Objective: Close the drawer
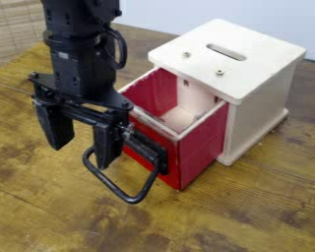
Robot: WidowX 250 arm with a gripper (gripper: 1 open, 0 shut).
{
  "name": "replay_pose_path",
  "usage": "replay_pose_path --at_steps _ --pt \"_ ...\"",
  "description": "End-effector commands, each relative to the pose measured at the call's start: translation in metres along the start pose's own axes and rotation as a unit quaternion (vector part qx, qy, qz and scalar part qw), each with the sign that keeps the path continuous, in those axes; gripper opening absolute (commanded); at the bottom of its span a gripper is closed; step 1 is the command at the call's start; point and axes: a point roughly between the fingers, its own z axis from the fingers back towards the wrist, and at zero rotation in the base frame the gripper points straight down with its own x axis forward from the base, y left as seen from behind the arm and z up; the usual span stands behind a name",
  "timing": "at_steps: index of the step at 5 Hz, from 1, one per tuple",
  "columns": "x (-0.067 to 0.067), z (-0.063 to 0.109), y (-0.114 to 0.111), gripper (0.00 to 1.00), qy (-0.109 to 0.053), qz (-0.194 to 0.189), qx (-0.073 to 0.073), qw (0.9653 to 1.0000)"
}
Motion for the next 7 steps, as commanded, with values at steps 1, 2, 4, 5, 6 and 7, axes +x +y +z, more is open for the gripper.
replay_pose_path --at_steps 1,2,4,5,6,7 --pt "-0.002 0.003 0.005 1.0 -0.014 0.012 -0.004 0.9998" --pt "-0.006 0.006 0.01 1.0 -0.029 0.023 -0.007 0.9993" --pt "-0.014 0.037 0.008 1.0 -0.066 0.041 -0.002 0.997" --pt "-0.009 0.04 0.006 1.0 -0.072 0.055 0.004 0.9959" --pt "-0.005 0.034 0.007 1.0 -0.066 0.055 0.009 0.9963" --pt "-0.002 0.027 0.007 1.0 -0.061 0.054 0.016 0.9965"
